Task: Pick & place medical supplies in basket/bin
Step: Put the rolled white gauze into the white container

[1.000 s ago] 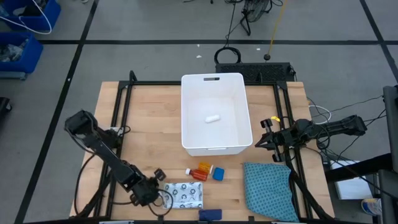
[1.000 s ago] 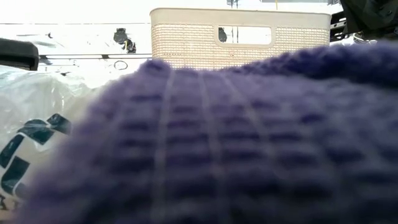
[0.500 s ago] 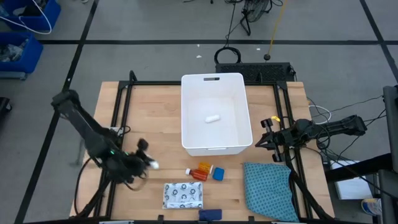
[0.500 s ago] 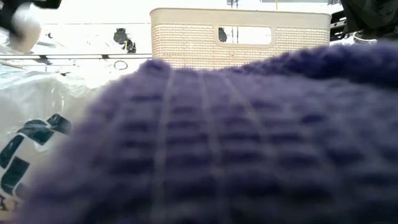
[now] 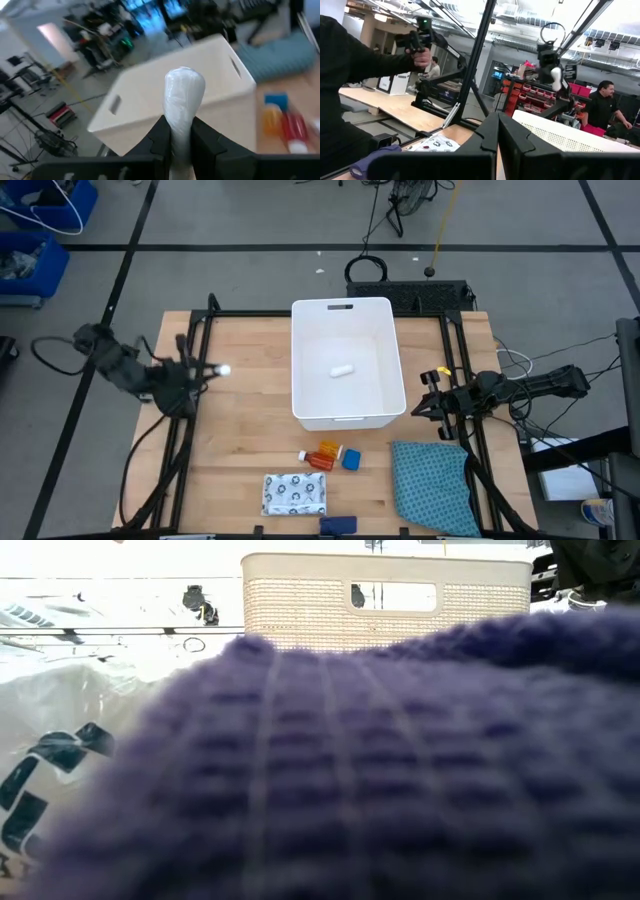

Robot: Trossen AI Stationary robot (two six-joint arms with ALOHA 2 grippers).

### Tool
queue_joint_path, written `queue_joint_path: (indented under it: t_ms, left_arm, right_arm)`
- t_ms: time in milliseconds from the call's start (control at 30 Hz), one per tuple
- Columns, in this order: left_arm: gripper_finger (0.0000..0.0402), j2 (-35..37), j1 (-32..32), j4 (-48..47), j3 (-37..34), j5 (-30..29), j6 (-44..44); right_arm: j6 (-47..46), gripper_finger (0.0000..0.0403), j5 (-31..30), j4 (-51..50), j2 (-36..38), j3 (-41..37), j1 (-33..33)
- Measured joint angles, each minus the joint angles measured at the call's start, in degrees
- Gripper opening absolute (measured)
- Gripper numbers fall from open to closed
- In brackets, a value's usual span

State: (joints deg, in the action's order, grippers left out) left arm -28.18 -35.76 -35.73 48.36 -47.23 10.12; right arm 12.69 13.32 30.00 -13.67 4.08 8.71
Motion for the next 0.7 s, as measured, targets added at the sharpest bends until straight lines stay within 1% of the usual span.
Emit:
queue_joint_path:
  t_ms: [67,167,267,333,400,500,600,700]
  left_arm:
    - [0.0053,1.6,1.3,2.8,0.0,-1.1,0.6]
    - [0.0054,2.9,3.6,8.3,0.0,-4.5,0.8]
    - [0.0047,2.7,6.5,14.7,0.0,-7.3,0.8]
    - [0.0047,2.1,8.7,20.1,0.0,-7.7,1.2]
    - [0.0047,0.7,10.9,26.2,0.0,-5.5,2.5]
    - [0.0047,-2.2,14.2,34.4,0.0,1.7,5.4]
    - [0.0047,-5.9,17.7,42.2,0.1,7.1,7.7]
    - [0.0047,-10.5,22.1,44.7,0.8,11.1,7.4]
  right_arm:
    - [0.1,0.0000,0.0,0.0,0.0,0.0,0.0]
    - [0.2,0.0000,0.0,0.0,0.0,0.0,0.0]
    - [0.2,0.0000,0.0,0.0,0.0,0.0,0.0]
    - [0.5,0.0000,0.0,0.1,0.0,0.0,0.0]
    - [0.5,0.0000,0.0,0.7,0.0,0.0,0.0]
    - [0.5,0.0000,0.0,2.5,0.0,0.0,0.0]
    - [0.5,0.0000,0.0,2.9,0.0,0.0,0.0]
    - [0.6,0.0000,0.0,2.8,0.0,0.0,0.0]
